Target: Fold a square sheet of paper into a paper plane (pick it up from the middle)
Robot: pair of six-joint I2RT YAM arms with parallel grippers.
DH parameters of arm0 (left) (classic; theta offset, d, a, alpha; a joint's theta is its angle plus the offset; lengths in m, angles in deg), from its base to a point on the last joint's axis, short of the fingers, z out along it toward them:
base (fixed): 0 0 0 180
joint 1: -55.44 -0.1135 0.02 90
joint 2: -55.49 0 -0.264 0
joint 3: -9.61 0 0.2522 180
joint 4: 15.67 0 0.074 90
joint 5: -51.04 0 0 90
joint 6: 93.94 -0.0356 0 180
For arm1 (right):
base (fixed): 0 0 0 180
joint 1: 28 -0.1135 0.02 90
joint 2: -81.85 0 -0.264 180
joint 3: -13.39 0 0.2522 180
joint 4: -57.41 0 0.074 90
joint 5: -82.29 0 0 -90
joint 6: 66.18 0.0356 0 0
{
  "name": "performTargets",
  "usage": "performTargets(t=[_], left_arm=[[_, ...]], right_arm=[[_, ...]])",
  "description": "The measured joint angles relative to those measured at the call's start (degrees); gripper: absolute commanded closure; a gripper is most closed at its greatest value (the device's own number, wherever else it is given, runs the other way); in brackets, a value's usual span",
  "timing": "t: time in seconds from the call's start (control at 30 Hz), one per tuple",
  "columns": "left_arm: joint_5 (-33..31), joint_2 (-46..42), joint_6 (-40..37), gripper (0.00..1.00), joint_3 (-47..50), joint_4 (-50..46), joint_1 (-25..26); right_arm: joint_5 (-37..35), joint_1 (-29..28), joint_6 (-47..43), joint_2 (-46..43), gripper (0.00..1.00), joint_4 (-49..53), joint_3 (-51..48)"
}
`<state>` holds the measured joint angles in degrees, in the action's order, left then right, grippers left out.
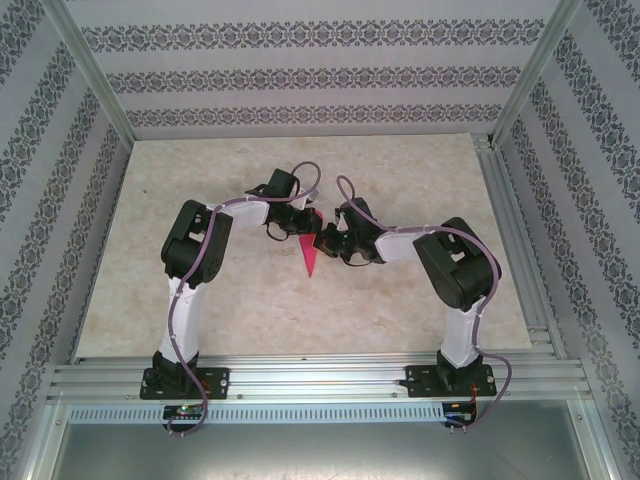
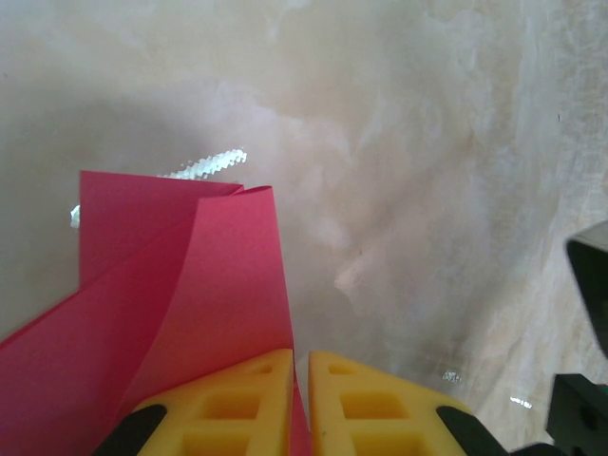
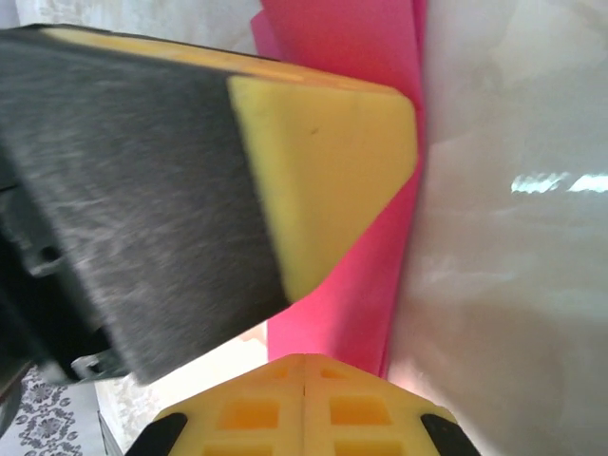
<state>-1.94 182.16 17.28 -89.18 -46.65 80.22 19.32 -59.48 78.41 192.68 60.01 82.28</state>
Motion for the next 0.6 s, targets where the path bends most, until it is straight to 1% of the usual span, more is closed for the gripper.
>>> performTargets(t=[0.3, 0.6], left_arm=[[0.0, 0.0, 0.0, 0.85, 0.0, 0.0, 0.0], [0.2, 0.0, 0.0, 0.85, 0.0, -0.1, 0.0]], right_arm=[[0.1, -0.5, -0.3, 1.6, 0.98, 0.0, 0.1], [-0.6, -4.0, 0.7, 0.6, 0.96, -4.7, -4.1]])
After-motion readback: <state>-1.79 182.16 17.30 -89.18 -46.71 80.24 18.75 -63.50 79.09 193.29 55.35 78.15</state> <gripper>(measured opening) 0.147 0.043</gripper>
